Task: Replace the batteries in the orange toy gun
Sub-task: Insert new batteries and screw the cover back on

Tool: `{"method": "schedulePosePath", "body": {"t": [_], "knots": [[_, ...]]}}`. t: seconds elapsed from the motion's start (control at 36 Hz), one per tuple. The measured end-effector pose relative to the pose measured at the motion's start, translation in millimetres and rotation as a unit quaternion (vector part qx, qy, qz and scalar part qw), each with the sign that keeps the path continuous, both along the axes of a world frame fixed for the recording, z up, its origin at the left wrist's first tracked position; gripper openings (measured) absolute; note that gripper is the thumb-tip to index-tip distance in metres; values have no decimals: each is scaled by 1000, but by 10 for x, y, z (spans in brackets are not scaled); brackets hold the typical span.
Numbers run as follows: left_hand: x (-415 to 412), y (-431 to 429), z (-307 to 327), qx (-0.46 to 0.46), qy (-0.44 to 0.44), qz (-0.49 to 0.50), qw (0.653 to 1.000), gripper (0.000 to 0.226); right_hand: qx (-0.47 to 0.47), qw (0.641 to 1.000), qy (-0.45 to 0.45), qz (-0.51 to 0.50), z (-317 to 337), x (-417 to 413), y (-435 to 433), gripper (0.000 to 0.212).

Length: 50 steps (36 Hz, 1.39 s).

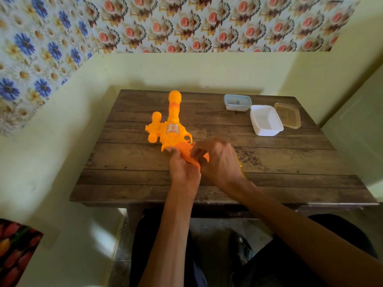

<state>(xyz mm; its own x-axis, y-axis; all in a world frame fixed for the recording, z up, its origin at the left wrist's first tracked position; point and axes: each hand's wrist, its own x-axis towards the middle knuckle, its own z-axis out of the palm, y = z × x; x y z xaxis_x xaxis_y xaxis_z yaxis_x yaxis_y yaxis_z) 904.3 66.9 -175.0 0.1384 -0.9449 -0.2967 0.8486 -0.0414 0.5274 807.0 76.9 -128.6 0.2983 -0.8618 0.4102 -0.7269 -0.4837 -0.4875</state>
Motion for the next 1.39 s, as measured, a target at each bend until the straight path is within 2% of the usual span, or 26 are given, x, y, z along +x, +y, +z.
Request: {"method": "schedulePosePath", "body": {"t": [0.11, 0.25, 0.33, 0.44, 0.58, 0.67, 0.72, 0.83, 1.0, 1.14, 1.31, 1.36, 1.39], "knots": [[8, 9, 23, -9, -6, 13, 1000, 50, 69, 994, -79, 19, 52, 2, -66, 27], [21, 7, 0, -6, 7, 13, 1000, 53, 62, 992, -105, 35, 78, -24, -53, 25], [26, 12, 6, 11, -5, 3, 1000, 58, 20, 1000, -7, 24, 54, -23, -32, 23], [29, 6, 6, 14, -3, 3, 1000, 52, -100, 986, 136, 8, 35, 1, 24, 39], [37, 51, 80, 36, -6, -14, 999, 47, -245, 946, 205, 53, -38, -44, 85, 28], [32, 92, 108, 55, -17, -34, 998, 56, -279, 928, 233, 77, -93, -98, 110, 34], [35, 92, 101, 58, -11, -40, 997, 59, -295, 918, 254, 77, -131, -119, 124, 28], [10, 100, 136, 54, -3, -44, 998, 61, -304, 917, 249, 73, -170, -132, 140, 21], [17, 124, 209, 77, 4, -35, 996, 66, -273, 907, 281, 150, -196, -198, 78, 23], [-19, 113, 256, 68, 12, -24, 997, 65, -285, 913, 238, 170, -135, -263, 13, 22], [-40, 102, 254, 77, 24, -8, 997, 63, -326, 890, 236, 215, -168, -351, -51, 16], [-28, 87, 238, 78, 28, 4, 997, 62, -308, 902, 208, 221, -148, -355, -72, 11], [-18, 81, 222, 76, 30, 11, 997, 60, -277, 919, 175, 218, -118, -352, -76, 9]]}}
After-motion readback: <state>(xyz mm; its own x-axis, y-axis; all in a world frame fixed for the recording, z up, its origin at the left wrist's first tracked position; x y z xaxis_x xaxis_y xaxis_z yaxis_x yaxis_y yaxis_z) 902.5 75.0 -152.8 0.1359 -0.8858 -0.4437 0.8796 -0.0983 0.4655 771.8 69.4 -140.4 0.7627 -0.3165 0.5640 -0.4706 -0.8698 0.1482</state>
